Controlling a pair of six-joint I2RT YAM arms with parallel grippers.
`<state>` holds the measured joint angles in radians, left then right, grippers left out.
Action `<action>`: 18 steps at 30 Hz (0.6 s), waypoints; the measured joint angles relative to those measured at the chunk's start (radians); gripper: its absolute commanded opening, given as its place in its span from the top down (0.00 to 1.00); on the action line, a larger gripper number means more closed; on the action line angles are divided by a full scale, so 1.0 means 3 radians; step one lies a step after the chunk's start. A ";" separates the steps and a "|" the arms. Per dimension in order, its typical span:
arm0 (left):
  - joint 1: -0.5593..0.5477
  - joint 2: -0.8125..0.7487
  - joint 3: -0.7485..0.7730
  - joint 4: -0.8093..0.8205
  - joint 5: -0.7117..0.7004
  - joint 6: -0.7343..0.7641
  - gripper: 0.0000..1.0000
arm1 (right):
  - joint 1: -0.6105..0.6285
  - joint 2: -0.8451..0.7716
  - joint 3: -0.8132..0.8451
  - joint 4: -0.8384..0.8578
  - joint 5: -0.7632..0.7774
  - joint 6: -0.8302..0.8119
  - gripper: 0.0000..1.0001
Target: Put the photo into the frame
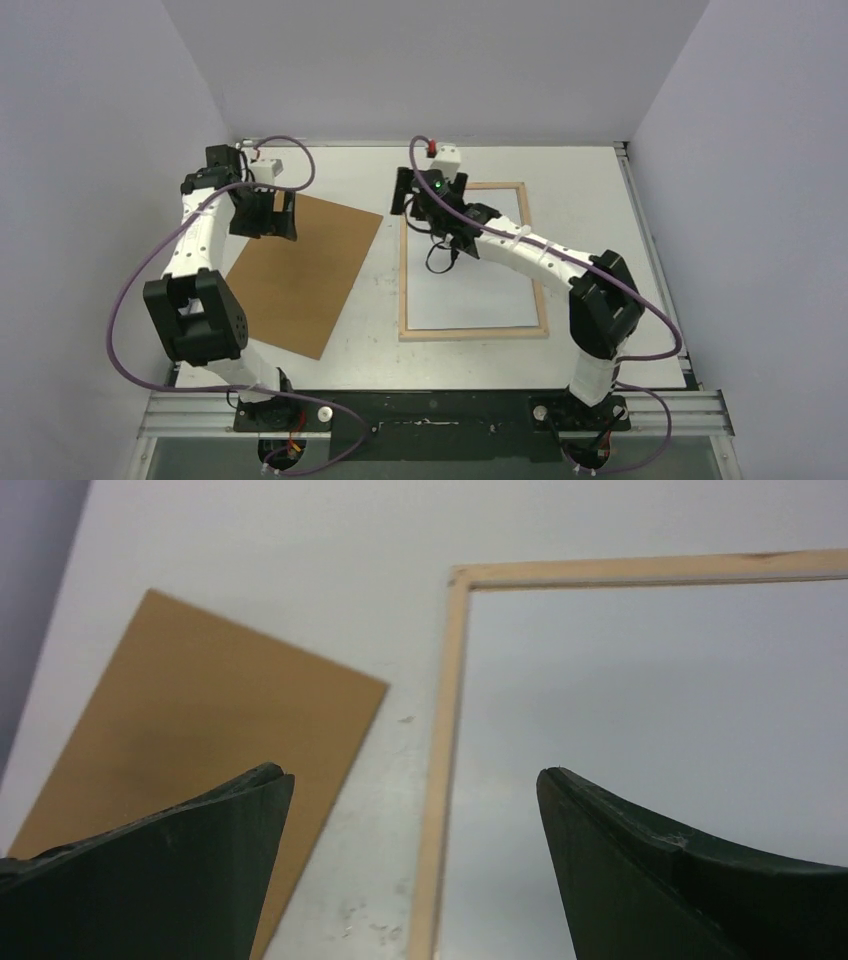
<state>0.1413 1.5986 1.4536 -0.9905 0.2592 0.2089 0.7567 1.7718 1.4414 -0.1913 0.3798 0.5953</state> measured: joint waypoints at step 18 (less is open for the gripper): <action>0.0933 0.0987 0.0160 0.0629 -0.0786 0.0739 0.47 | 0.0777 0.1280 0.0582 -0.0017 -0.0699 0.1053 0.00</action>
<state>0.4213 1.8946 1.5017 -0.8017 0.0235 0.4305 0.9897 2.1559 1.6161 -0.1963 0.1699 0.9112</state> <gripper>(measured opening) 0.536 0.999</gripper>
